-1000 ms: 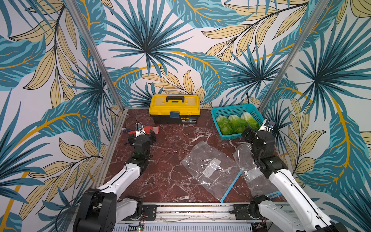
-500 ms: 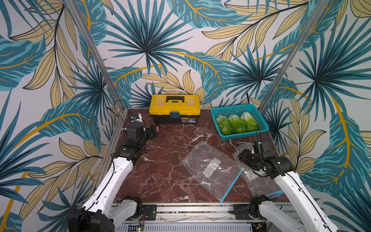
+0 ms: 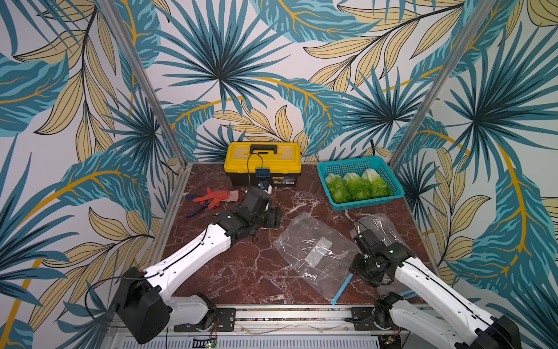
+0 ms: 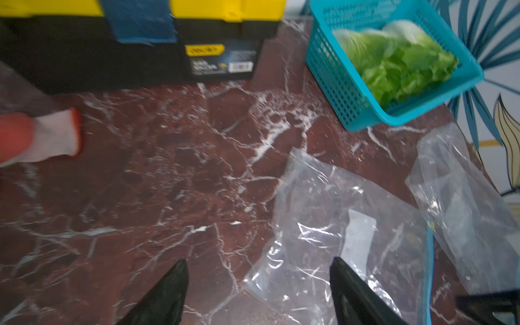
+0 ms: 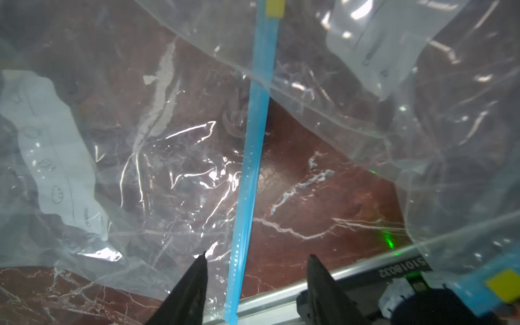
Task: Put the chinese cabbages into a zipper bag and zip it
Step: Pick up the zipper food storage bag at the center of the board.
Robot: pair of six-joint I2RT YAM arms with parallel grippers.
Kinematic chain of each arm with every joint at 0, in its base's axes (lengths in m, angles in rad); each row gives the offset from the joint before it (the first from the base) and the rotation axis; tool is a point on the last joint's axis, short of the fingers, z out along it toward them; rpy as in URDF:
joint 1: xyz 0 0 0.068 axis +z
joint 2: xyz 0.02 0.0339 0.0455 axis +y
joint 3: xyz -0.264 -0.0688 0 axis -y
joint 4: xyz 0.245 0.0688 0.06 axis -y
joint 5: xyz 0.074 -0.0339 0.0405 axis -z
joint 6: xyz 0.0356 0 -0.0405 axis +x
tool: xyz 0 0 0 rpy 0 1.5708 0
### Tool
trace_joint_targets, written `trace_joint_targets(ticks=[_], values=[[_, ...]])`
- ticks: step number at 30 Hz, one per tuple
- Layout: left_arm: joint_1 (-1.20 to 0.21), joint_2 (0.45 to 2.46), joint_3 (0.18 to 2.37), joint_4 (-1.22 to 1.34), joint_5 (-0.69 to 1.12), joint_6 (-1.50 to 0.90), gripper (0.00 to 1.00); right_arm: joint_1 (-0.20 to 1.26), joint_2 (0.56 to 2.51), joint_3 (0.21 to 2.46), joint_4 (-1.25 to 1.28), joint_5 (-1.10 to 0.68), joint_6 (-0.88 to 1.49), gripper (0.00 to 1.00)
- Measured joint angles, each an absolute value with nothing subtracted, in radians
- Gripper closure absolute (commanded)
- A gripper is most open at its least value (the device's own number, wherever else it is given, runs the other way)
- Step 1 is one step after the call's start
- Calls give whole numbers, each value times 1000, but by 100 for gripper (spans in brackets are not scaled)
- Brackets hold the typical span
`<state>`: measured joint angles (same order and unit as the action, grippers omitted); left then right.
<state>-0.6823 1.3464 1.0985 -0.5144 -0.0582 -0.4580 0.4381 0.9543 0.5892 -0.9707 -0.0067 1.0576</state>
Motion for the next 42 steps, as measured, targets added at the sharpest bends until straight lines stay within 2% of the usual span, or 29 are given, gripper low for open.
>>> trace_joint_targets(ticks=[6,13,18,21,24,32,38,42], values=[[-726,1536,1092,-461,78,-489,22,448,1045,545,-800,-35,1110,42],[-726,1657,1032,-378,192,-506,24,448,1087,487,-638,-62,1108,36],[-714,1711,971,-343,228,-516,25,455,1178,530,-552,-87,1064,37],[-688,1708,943,-312,242,-519,25,472,1270,587,-504,-96,1038,47],[-648,1690,909,-277,257,-524,25,485,1345,645,-457,-100,1019,60],[-569,1649,865,-273,247,-523,25,505,1399,713,-391,-120,993,91],[-567,1638,892,-360,201,-489,20,521,1388,799,-450,-129,987,93],[-576,1535,942,-500,171,-422,19,525,1365,913,-516,-148,986,92]])
